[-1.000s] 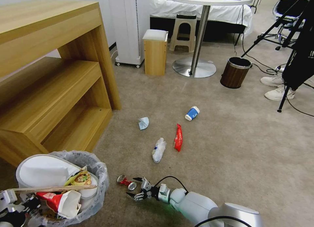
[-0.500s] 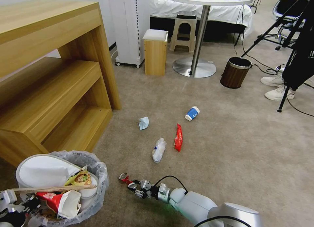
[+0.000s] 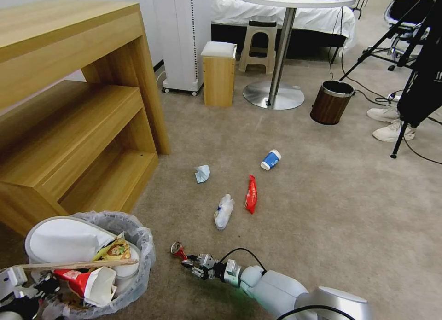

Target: Pick up the trash bin and place the garbage on the floor into it.

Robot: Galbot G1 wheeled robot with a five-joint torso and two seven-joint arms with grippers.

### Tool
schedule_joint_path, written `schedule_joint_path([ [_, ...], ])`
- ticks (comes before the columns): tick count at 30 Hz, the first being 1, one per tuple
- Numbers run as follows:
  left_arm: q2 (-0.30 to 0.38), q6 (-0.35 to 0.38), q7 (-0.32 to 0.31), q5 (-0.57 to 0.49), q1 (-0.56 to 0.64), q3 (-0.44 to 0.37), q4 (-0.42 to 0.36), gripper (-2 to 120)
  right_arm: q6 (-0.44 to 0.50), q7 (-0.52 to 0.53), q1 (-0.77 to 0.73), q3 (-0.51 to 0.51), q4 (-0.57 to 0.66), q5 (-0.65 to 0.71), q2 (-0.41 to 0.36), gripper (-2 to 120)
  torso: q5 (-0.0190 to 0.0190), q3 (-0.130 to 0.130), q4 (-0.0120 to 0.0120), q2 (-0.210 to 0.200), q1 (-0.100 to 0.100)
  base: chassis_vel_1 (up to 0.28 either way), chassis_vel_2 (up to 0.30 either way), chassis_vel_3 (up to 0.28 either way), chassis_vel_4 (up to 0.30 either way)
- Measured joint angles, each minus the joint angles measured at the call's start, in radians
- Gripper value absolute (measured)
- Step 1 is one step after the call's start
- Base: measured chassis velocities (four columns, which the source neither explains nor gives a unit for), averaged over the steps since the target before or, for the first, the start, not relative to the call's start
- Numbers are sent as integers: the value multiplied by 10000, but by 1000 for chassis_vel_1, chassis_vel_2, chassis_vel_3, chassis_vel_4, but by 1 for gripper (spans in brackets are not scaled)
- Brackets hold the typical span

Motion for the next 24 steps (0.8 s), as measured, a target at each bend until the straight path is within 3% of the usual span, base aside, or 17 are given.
schedule_joint_path([
  [10,198,40,-18,235,-173,381,0,0,756,36,-49,312,881,191,-869,22,-1,0,-1,0,0,0,0,0,0],
  [18,409,102,45,582,-511,1092,0,0,1005,-72,-235,1161,1780,118,-1717,22,1,0,-1,-1,0,0,0,0,0],
  [24,689,191,79,725,-712,1557,0,0,1005,-99,-371,1924,3025,223,-2988,22,9,0,1,0,0,0,0,0,0],
])
